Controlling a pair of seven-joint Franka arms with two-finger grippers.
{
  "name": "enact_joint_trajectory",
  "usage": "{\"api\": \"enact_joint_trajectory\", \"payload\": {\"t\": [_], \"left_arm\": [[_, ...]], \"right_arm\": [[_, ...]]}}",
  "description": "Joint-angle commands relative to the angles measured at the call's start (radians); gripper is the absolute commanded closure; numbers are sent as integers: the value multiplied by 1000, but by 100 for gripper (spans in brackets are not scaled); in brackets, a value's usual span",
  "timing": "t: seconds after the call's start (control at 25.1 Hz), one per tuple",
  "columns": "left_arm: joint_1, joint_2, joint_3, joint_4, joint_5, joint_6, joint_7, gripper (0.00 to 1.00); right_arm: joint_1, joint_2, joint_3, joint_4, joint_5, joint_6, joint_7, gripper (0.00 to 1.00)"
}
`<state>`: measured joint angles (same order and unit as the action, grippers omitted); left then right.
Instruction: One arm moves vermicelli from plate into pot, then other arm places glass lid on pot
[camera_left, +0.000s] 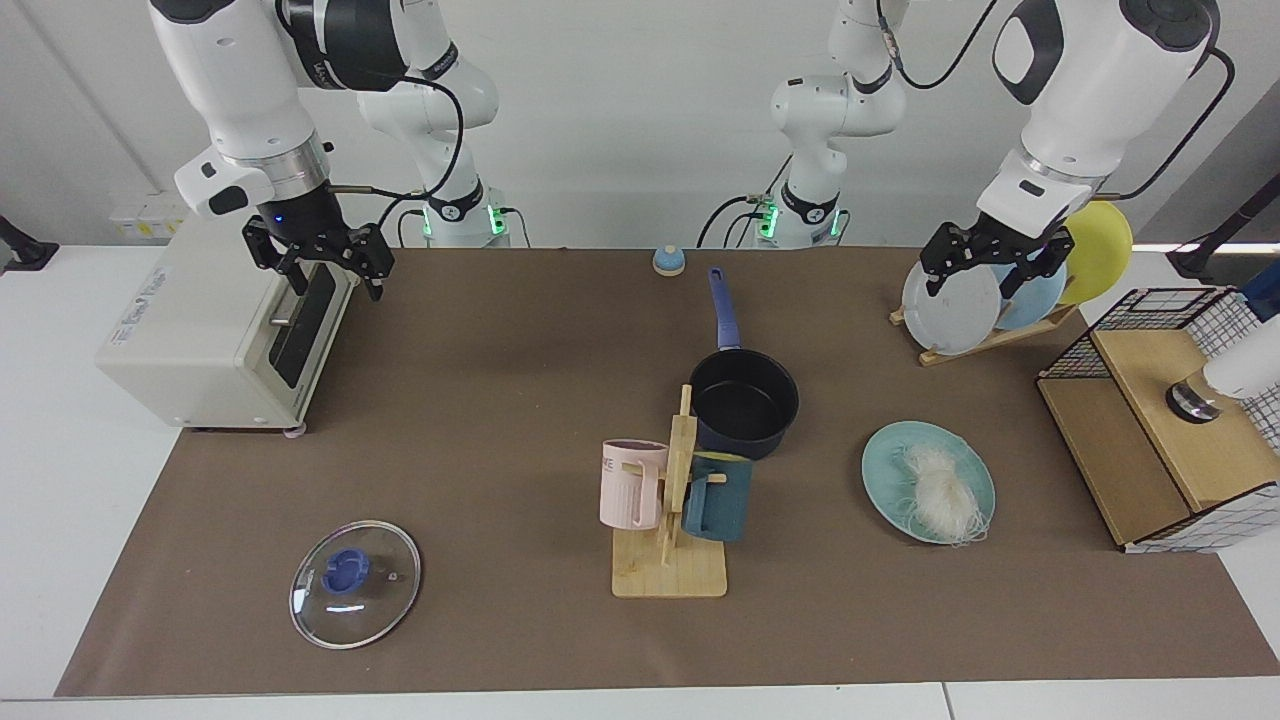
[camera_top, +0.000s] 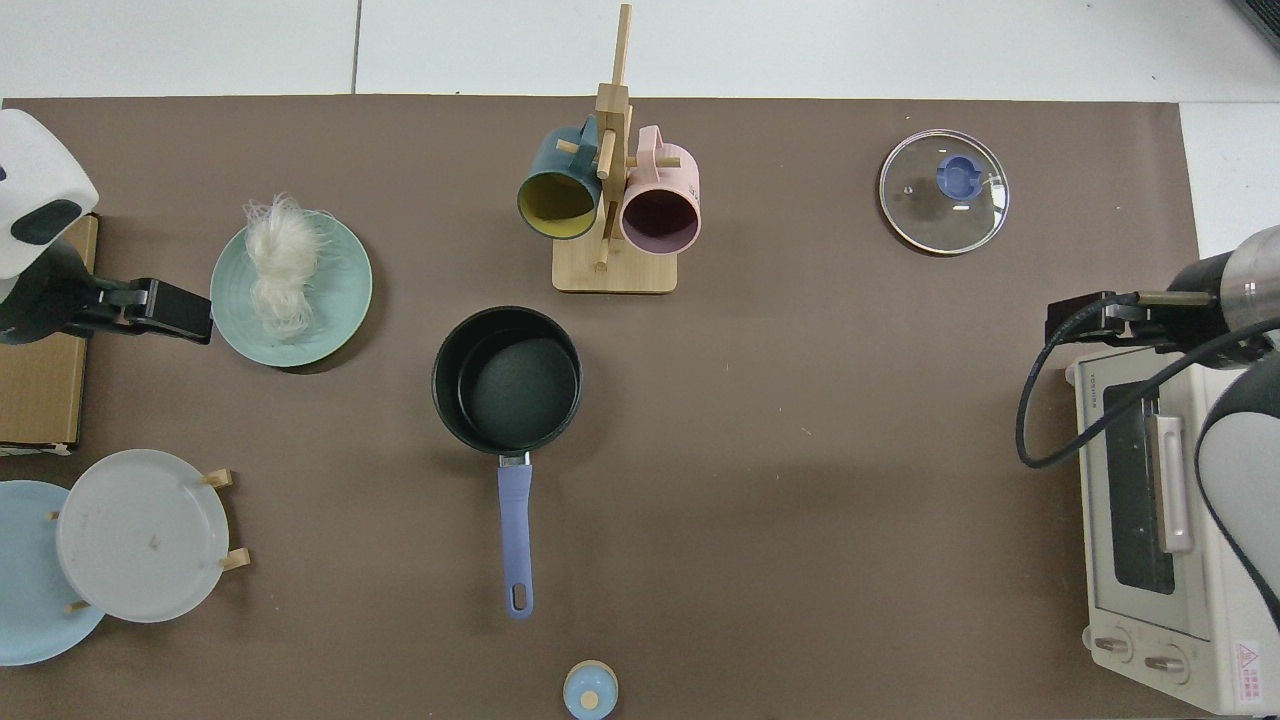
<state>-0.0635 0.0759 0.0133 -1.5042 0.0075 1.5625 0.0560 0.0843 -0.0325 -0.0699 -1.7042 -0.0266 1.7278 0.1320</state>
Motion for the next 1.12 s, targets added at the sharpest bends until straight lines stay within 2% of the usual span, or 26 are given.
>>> {"api": "enact_joint_trajectory", "payload": {"t": [0.0,0.4,0.6,0.76,0.88,1.0,1.08], "left_arm": [[-12,-24,10,-36,-9,18,15,0],[-15,-15,10,-28,-14,31,-5,0],[-13,18,13,-2,-11,45,-15,0],[-7,44,14,1,-9,105,-12,0],[-6,90,25,28,-7,136,-7,0],[2,179,28,110,-7,137,-4,0],[5,215,30,127,-7,160,2,0]], "right_arm": [[-3,-15,9,-8,5,7,12,1],[-17,-26,5,-15,-1,-37,9,1],[-14,-32,5,-18,1,-44,8,1],[-11,-27,7,-17,5,-42,8,1],[-15,-15,7,-11,7,-39,6,1],[-15,5,7,-2,13,-33,6,1],[-15,32,7,55,11,-45,6,1]]}}
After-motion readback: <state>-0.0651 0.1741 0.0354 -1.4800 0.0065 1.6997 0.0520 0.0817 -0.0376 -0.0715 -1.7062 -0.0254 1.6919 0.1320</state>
